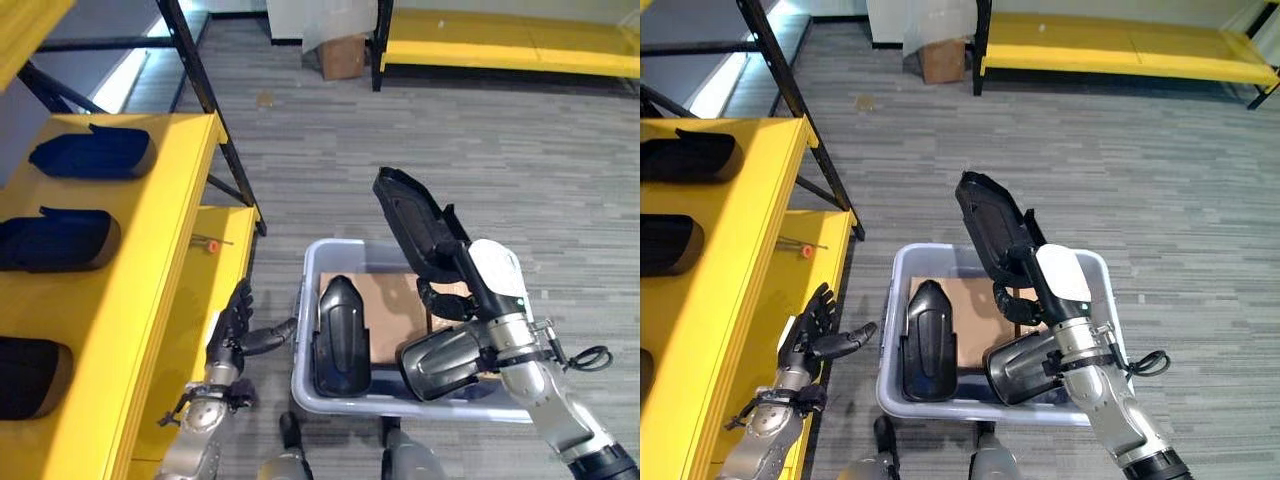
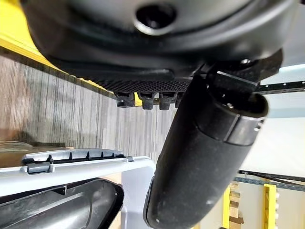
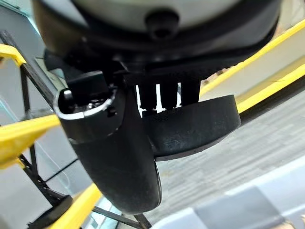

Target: Move parts from the plastic box to the shelf.

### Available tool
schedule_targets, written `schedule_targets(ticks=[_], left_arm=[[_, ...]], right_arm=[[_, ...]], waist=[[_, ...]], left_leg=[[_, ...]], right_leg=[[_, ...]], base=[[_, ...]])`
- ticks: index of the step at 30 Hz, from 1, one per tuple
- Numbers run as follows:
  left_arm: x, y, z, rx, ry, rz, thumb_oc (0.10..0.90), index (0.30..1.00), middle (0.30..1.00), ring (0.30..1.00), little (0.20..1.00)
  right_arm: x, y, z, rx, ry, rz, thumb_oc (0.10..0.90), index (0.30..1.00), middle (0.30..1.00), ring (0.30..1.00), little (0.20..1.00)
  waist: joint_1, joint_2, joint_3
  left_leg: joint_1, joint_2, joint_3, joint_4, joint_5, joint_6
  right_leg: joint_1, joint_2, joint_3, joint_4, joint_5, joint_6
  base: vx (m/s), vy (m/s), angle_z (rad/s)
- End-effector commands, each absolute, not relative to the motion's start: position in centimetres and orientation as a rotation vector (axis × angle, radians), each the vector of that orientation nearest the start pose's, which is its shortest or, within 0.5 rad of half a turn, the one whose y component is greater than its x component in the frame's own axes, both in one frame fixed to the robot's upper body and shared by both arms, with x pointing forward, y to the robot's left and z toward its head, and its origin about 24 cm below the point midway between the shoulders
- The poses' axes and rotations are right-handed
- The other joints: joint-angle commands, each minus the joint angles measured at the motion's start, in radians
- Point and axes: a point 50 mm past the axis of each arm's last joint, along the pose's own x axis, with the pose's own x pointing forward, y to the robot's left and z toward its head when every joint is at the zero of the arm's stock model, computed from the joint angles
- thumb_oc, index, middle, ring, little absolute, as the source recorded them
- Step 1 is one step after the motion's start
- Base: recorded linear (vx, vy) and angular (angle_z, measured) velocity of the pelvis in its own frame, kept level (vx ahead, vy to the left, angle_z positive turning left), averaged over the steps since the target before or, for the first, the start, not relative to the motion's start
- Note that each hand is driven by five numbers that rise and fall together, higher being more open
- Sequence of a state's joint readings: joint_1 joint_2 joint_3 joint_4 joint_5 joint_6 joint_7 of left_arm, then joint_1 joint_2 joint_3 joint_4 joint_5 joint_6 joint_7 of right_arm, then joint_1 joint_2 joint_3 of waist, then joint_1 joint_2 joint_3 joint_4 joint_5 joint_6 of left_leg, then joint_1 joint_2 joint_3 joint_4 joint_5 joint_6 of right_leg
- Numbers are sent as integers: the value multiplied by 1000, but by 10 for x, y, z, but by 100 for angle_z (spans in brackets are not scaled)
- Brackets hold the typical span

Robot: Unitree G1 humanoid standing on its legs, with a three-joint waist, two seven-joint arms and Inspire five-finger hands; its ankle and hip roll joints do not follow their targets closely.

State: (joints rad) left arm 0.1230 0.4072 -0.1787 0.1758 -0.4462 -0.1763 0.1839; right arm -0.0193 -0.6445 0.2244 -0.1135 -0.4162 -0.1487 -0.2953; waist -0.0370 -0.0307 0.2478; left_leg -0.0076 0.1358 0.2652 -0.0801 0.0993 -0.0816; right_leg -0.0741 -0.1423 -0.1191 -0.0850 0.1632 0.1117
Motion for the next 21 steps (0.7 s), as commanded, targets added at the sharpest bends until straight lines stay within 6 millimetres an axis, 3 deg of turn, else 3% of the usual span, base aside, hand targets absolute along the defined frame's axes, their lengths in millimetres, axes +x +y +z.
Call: schedule_targets(ticks=[1,8,11,12,15,17,18,19,20,21], left_arm=[[231,216,22,-12,17,99,900,1000,1000,1000,1000],[225,219,17,-34,40,130,900,1000,1000,1000,1000],[218,221,11,-40,67,141,900,1000,1000,1000,1000],[218,221,11,-40,67,141,900,1000,1000,1000,1000],[215,222,9,-50,75,146,900,1000,1000,1000,1000],[219,220,12,-52,65,141,900,1000,1000,1000,1000],[219,220,12,-52,64,141,900,1000,1000,1000,1000],[222,217,13,-57,56,132,900,1000,1000,1000,1000],[227,212,16,-65,42,109,900,1000,1000,1000,1000],[227,212,17,-65,41,109,900,1000,1000,1000,1000]], right_arm=[[245,-185,155,-890,-702,24,400,300,300,300,300],[249,-179,161,-883,-735,61,400,300,300,300,300],[251,-176,168,-882,-771,73,400,300,300,300,300],[251,-176,168,-882,-771,73,400,300,300,300,300],[247,-177,174,-878,-802,58,400,300,300,300,300],[248,-179,177,-888,-815,35,400,300,300,300,300],[248,-179,177,-888,-817,35,400,300,300,300,300],[249,-180,179,-891,-826,23,400,300,300,300,300],[249,-180,180,-886,-830,6,400,300,300,300,300],[249,-180,180,-886,-832,5,400,300,300,300,300]], waist=[[20,-1,-105],[45,1,-120],[71,6,-112],[69,6,-112],[85,8,-95],[65,-5,-83],[65,-4,-83],[54,-9,-78],[42,-16,-81],[40,-15,-74]], left_leg=[[44,50,-29,58,30,-49],[48,96,-55,94,81,-75],[19,148,-79,99,171,-116],[18,148,-80,98,172,-116],[-33,170,-85,111,245,-129],[-54,179,11,202,197,-97],[-59,180,11,207,196,-95],[-56,194,69,275,155,-86],[-27,193,105,383,78,-88],[-39,200,117,399,79,-72]], right_leg=[[-10,-6,-22,139,-96,38],[30,41,-42,145,-135,4],[56,84,-97,135,-162,-23],[57,85,-99,134,-161,-23],[69,84,-157,122,-168,-35],[64,62,-205,130,-174,-47],[61,62,-205,130,-171,-47],[58,54,-230,139,-177,-56],[60,44,-258,141,-190,-63],[56,42,-275,143,-180,-70]], base=[[17,-74,-1],[9,-144,8],[-63,-202,23],[-75,-189,49],[-115,-125,57],[-150,-123,102],[-124,-116,111],[-107,-144,86],[-159,-143,79],[-100,-114,106]])
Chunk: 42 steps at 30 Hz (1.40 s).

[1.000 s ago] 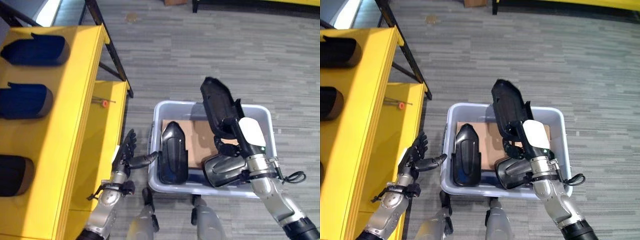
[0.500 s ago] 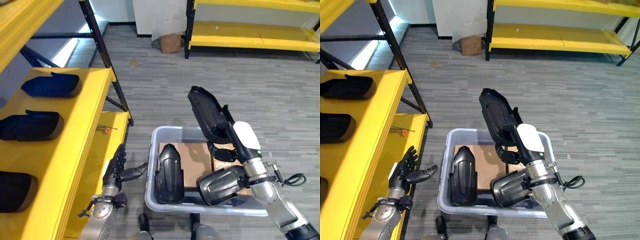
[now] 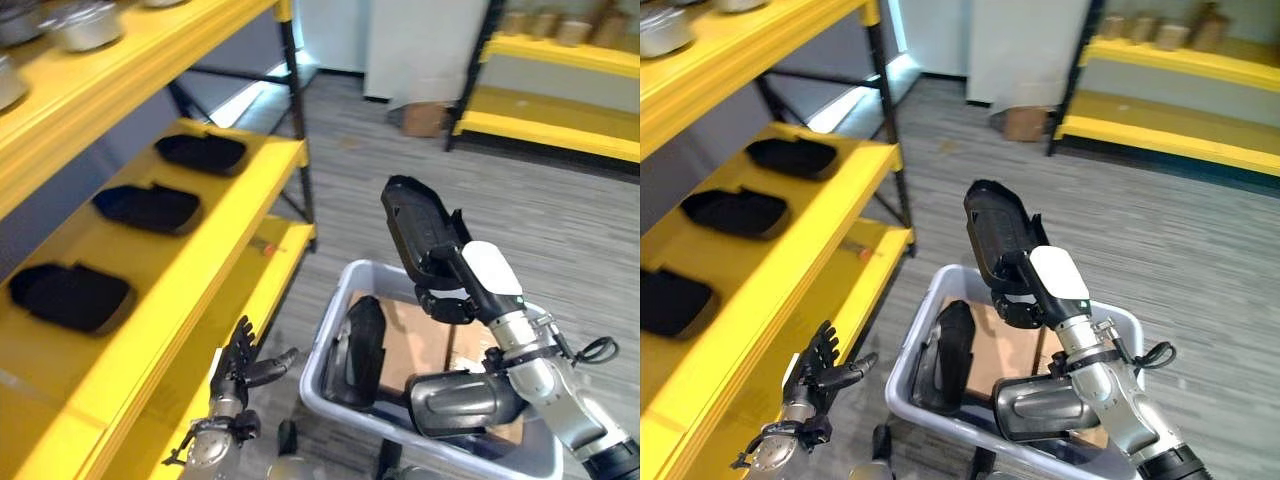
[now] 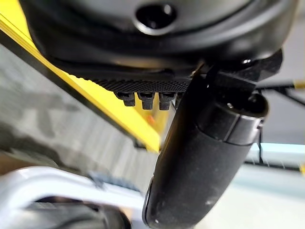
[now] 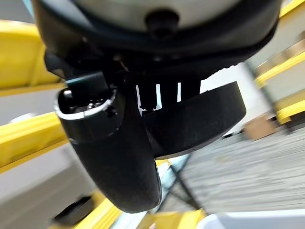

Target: Move parts from the plastic box to the shelf.

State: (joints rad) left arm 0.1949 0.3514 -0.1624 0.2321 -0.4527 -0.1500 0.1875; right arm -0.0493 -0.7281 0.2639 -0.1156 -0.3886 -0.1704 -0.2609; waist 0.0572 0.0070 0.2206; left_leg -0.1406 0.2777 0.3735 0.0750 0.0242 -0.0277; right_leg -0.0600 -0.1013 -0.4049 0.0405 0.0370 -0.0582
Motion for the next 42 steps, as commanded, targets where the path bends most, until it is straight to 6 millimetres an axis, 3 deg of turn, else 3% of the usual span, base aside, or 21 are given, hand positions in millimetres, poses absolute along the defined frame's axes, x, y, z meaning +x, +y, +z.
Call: schedule_targets(ticks=[1,3,5,6,7,10,17,23,28,30,31,32,33,34,37,38,42], left_arm=[[233,207,20,-68,29,90,900,1000,1000,1000,1000],[237,203,23,-69,16,72,900,1000,1000,1000,1000],[241,197,26,-68,7,41,900,1000,1000,1000,1000],[240,196,25,-69,8,39,900,1000,1000,1000,1000],[244,194,27,-53,7,27,900,1000,1000,1000,1000],[246,196,34,-32,-25,22,900,1000,1000,1000,1000],[241,205,34,-16,-27,63,900,1000,1000,1000,1000],[234,213,34,5,-34,104,900,1000,1000,1000,1000],[231,218,33,16,-28,128,900,1000,1000,1000,1000],[230,220,33,27,-26,134,900,1000,1000,1000,1000],[232,221,33,31,-30,139,900,1000,1000,1000,1000],[232,221,33,35,-30,144,900,1000,1000,1000,1000],[232,221,33,35,-30,144,900,1000,1000,1000,1000],[233,220,32,31,-26,142,900,1000,1000,1000,1000],[233,216,30,31,-20,128,900,1000,1000,1000,1000],[234,214,28,23,-13,123,900,1000,1000,1000,1000],[234,210,27,24,-10,106,900,1000,1000,1000,1000]], right_arm=[[248,-182,180,-878,-825,-15,400,300,300,300,300],[246,-187,178,-875,-812,-39,400,300,300,300,300],[242,-193,177,-871,-803,-76,400,300,300,300,300],[242,-193,177,-872,-801,-77,400,300,300,300,300],[242,-196,175,-872,-786,-100,400,300,300,300,300],[242,-197,175,-862,-783,-104,400,300,300,300,300],[248,-188,171,-842,-774,-86,400,300,300,300,300],[253,-179,168,-852,-761,-64,400,300,300,300,300],[259,-168,162,-851,-738,-25,400,300,300,300,300],[260,-168,159,-854,-725,-17,400,300,300,300,300],[260,-166,161,-856,-734,-8,400,300,300,300,300],[259,-165,161,-853,-735,3,400,300,300,300,300],[259,-165,161,-853,-736,2,400,300,300,300,300],[258,-165,160,-845,-733,15,400,300,300,300,300],[255,-166,160,-828,-736,28,400,300,300,300,300],[254,-166,162,-818,-753,26,400,300,300,300,300],[250,-167,164,-815,-767,21,400,300,300,300,300]], waist=[[-63,-51,-55],[-77,-47,-67],[-106,-33,-89],[-107,-34,-90],[-110,-20,-109],[-100,-23,-120],[-70,-39,-128],[-45,-53,-131],[-30,-52,-123],[-39,-54,-116],[-67,-53,-104],[-76,-42,-102],[-74,-42,-105],[-82,-39,-103],[-94,-44,-112],[-104,-57,-124],[-104,-62,-142]], left_leg=[[125,42,2,331,78,-132],[153,19,8,311,34,-124],[210,-13,65,169,-27,-104],[219,-23,68,151,-24,-97],[240,-51,76,41,-38,-94],[258,-97,56,-35,-25,-74],[276,-178,27,-121,-45,-21],[278,-270,-33,-160,-71,35],[273,-306,-60,-162,-80,61],[268,-308,-81,-162,-82,65],[248,-308,-100,-162,-52,76],[247,-301,-114,-162,-47,81],[242,-300,-111,-162,-43,80],[243,-301,-125,-162,-41,85],[228,-318,-170,-162,-30,89],[214,-340,-209,-162,-24,88],[203,-350,-229,-162,-16,82]], right_leg=[[50,-5,-24,30,-72,101],[49,-18,-63,38,-68,108],[50,-45,-114,47,-54,136],[51,-52,-115,48,-51,142],[46,-74,-134,51,-29,159],[46,-108,-136,43,13,183],[43,-172,-142,31,86,231],[41,-258,-130,32,200,298],[25,-312,-106,81,239,304],[-3,-317,-43,120,250,304],[-57,-257,93,141,238,268],[-88,-166,171,189,151,236],[-94,-165,173,188,154,232],[-98,-89,202,220,87,210],[-111,56,266,214,7,178],[-99,130,346,127,2,166],[-46,139,399,33,28,155]], base=[[-72,-6,115],[-16,54,107],[-2,145,108],[-4,254,123],[9,262,112],[12,203,65],[-16,203,18],[-13,243,29],[-17,203,12],[-55,137,21],[-84,157,34],[-87,120,60],[21,92,68],[9,34,64],[52,10,32],[80,-21,52],[43,-32,66]])
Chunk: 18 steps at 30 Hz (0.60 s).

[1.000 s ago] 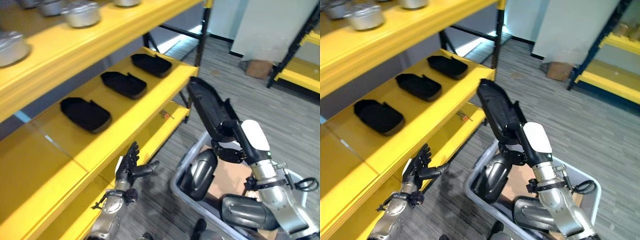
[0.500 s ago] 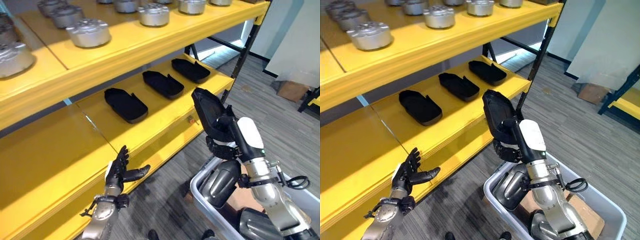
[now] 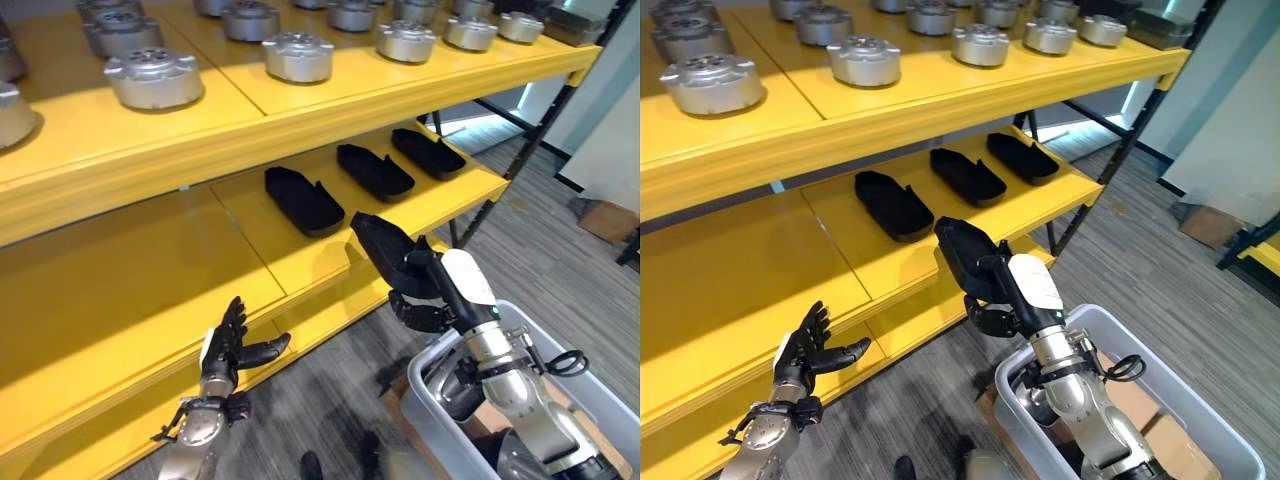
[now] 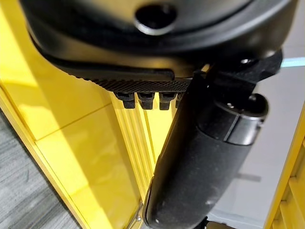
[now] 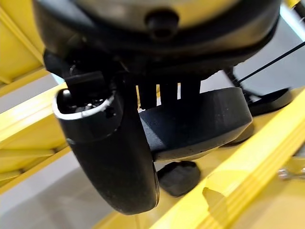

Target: Move parts from the plastic box to the shelf.

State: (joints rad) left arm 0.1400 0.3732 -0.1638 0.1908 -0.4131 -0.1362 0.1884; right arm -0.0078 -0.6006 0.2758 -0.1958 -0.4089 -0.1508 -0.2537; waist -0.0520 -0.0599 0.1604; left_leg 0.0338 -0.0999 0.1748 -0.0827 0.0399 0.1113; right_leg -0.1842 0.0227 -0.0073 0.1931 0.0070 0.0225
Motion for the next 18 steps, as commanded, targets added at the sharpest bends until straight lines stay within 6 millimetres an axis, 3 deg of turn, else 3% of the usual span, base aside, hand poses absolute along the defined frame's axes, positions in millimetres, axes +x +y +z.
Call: schedule_targets(ticks=[1,10,13,14,15,16,18], left_arm=[[234,210,26,16,-9,108,900,1000,1000,1000,1000],[228,208,23,23,7,103,900,1000,1000,1000,1000],[230,205,24,14,2,91,900,1000,1000,1000,1000],[237,199,27,3,-10,67,900,1000,1000,1000,1000],[238,199,27,3,-13,66,900,1000,1000,1000,1000],[239,197,28,-7,-14,54,900,1000,1000,1000,1000],[240,196,28,-5,-12,38,900,1000,1000,1000,1000]], right_arm=[[250,-168,164,-812,-768,19,400,300,300,300,300],[242,-174,169,-806,-788,5,400,300,300,300,300],[242,-174,178,-790,-836,-21,400,300,300,300,300],[241,-175,188,-793,-889,-47,400,300,300,300,300],[241,-175,188,-793,-891,-49,400,300,300,300,300],[241,-176,192,-802,-912,-65,400,300,300,300,300],[241,-176,195,-802,-922,-77,400,300,300,300,300]], waist=[[10,5,-92],[22,-4,-114],[25,-17,-89],[6,-35,-60],[3,-33,-59],[-10,-47,-53],[-8,-63,-55]], left_leg=[[25,30,-32,-5,-31,-60],[46,41,-34,-1,-25,-82],[2,38,-44,99,-41,-101],[-48,71,37,207,-57,-131],[-63,76,33,231,-68,-133],[-73,125,100,283,-73,-141],[-70,190,126,321,-96,-143]], right_leg=[[94,15,-1,-152,66,75],[168,-2,-67,-205,58,64],[165,-18,-85,-187,50,53],[160,-48,-124,-171,50,47],[157,-47,-128,-169,49,45],[154,-64,-151,-168,54,44],[158,-82,-172,-174,58,45]], base=[[55,-61,24],[45,-62,16],[-82,-49,15],[-165,-36,36],[-199,-32,70],[-77,-14,103],[-28,19,131]])
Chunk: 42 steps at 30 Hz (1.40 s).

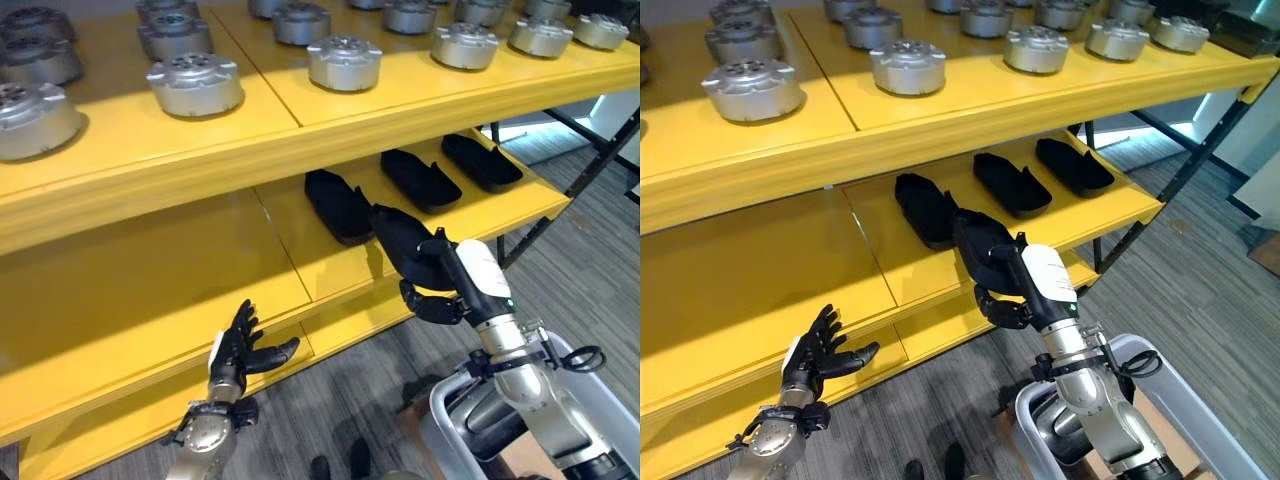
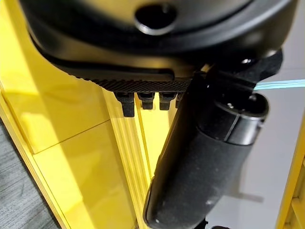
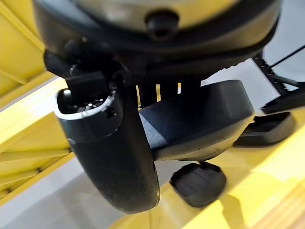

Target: Move parts from the plastic box to the shelf.

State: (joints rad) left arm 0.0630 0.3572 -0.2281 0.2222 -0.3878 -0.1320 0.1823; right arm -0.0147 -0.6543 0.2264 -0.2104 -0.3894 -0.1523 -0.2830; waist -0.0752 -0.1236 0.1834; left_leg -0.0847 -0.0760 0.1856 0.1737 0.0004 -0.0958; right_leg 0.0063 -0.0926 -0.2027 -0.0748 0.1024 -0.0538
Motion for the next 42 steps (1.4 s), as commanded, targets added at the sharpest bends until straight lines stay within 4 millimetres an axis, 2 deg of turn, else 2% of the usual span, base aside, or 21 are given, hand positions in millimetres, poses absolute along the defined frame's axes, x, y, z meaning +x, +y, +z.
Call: schedule_targets(ticks=[1,2,3,4,5,6,8,10,13,14,19,20,23,24,25,26,29,31,33,37,42], left_arm=[[240,196,29,-3,-11,36,900,1000,1000,1000,1000],[240,196,29,-3,-9,35,900,1000,1000,1000,1000],[240,195,28,-10,-6,35,900,1000,1000,1000,1000],[240,194,28,-11,-5,34,900,1000,1000,1000,1000],[240,193,28,-12,-5,33,900,1000,1000,1000,1000],[241,193,27,-6,3,49,900,1000,1000,1000,1000],[240,193,26,-12,9,43,900,1000,1000,1000,1000],[243,191,30,-12,-10,19,900,1000,1000,1000,1000],[242,192,33,5,-24,2,900,1000,1000,1000,1000],[240,195,33,22,-23,5,900,1000,1000,1000,1000],[235,203,32,38,-18,24,900,1000,1000,1000,1000],[231,207,31,48,-9,37,900,1000,1000,1000,1000],[228,211,30,53,-1,43,900,1000,1000,1000,1000],[227,213,29,56,5,49,900,1000,1000,1000,1000],[227,213,30,56,4,50,900,1000,1000,1000,1000],[227,215,31,57,-2,53,900,1000,1000,1000,1000],[229,215,36,57,-21,51,900,1000,1000,1000,1000],[235,213,44,50,-56,46,900,1000,1000,1000,1000],[238,211,49,53,-74,35,900,1000,1000,1000,1000],[242,208,54,44,-97,29,900,1000,1000,1000,1000],[246,207,59,41,-120,28,900,1000,1000,1000,1000]], right_arm=[[239,-178,196,-801,-925,-96,400,300,300,300,300],[239,-179,195,-802,-923,-96,400,300,300,300,300],[237,-182,194,-795,-918,-117,400,300,300,300,300],[237,-184,193,-799,-913,-126,400,300,300,300,300],[237,-184,193,-801,-913,-127,400,300,300,300,300],[236,-184,193,-808,-918,-131,400,300,300,300,300],[237,-185,190,-813,-895,-128,400,300,300,300,300],[239,-186,191,-834,-895,-130,400,300,300,300,300],[240,-183,191,-844,-893,-120,400,300,300,300,300],[243,-181,189,-842,-883,-113,400,300,300,300,300],[247,-176,188,-862,-873,-93,400,300,300,300,300],[251,-173,185,-882,-852,-73,400,300,300,300,300],[253,-172,182,-889,-835,-62,400,300,300,300,300],[258,-171,178,-913,-812,-51,400,300,300,300,300],[259,-171,178,-913,-814,-50,400,300,300,300,300],[264,-169,176,-920,-797,-45,400,300,300,300,300],[271,-166,178,-934,-796,-38,400,300,300,300,300],[282,-161,185,-935,-810,-46,400,300,300,300,300],[290,-158,186,-940,-799,-51,400,300,300,300,300],[303,-157,190,-962,-782,-74,400,300,300,300,300],[322,-167,208,-1008,-777,-165,400,300,300,300,300]], waist=[[16,-9,-87],[15,-5,-84],[17,7,-94],[14,24,-96],[10,27,-97],[7,43,-101],[11,73,-106],[13,83,-116],[26,85,-115],[40,83,-114],[66,74,-108],[90,66,-101],[102,63,-96],[119,62,-85],[116,61,-85],[136,63,-60],[150,64,-21],[164,74,51],[175,88,94],[179,108,126],[183,128,185]], left_leg=[[64,255,121,60,-28,49],[69,261,117,62,-33,43],[97,373,131,6,90,6],[114,421,127,-42,165,-22],[119,423,122,-62,182,-28],[144,469,132,-89,247,-50],[168,430,84,-175,210,-55],[165,402,105,-200,190,-57],[187,354,113,-232,153,-46],[198,321,122,-254,125,-33],[193,284,125,-252,98,-13],[178,255,103,-249,85,2],[164,243,87,-249,82,8],[147,237,76,-244,81,11],[144,237,73,-240,80,12],[117,233,61,-226,81,11],[67,232,42,-184,77,12],[-30,234,17,-91,60,15],[-83,236,3,-53,57,15],[-146,234,-10,-9,48,17],[-229,242,-15,50,29,28]], right_leg=[[-27,16,8,93,-43,126],[-20,22,4,94,-49,125],[-27,3,-37,102,-59,133],[-24,2,-58,108,-69,136],[-24,7,-65,109,-71,132],[-32,-7,-89,126,-84,135],[-19,-6,-92,131,-96,147],[-4,-28,-99,124,-80,153],[14,-58,-102,114,-66,167],[14,-80,-100,115,-58,180],[15,-114,-108,126,-47,199],[27,-142,-130,129,-44,211],[30,-152,-143,128,-42,217],[27,-158,-156,130,-42,219],[26,-160,-158,131,-43,219],[18,-166,-168,137,-44,220],[-12,-175,-178,161,-45,218],[-91,-196,-171,235,-54,213],[-139,-211,-173,283,-58,213],[-200,-225,-173,342,-70,211],[-287,-235,-162,409,-85,206]], base=[[38,32,62],[44,137,19],[51,161,31],[37,148,47],[56,136,53],[61,134,65],[92,170,51],[120,186,51],[109,209,44],[84,218,21],[64,133,5],[114,166,4],[50,65,31],[24,35,41],[-18,25,16],[-64,-9,16],[-97,-18,24],[-244,-20,30],[-179,0,14],[-62,8,14],[-36,-17,0]])
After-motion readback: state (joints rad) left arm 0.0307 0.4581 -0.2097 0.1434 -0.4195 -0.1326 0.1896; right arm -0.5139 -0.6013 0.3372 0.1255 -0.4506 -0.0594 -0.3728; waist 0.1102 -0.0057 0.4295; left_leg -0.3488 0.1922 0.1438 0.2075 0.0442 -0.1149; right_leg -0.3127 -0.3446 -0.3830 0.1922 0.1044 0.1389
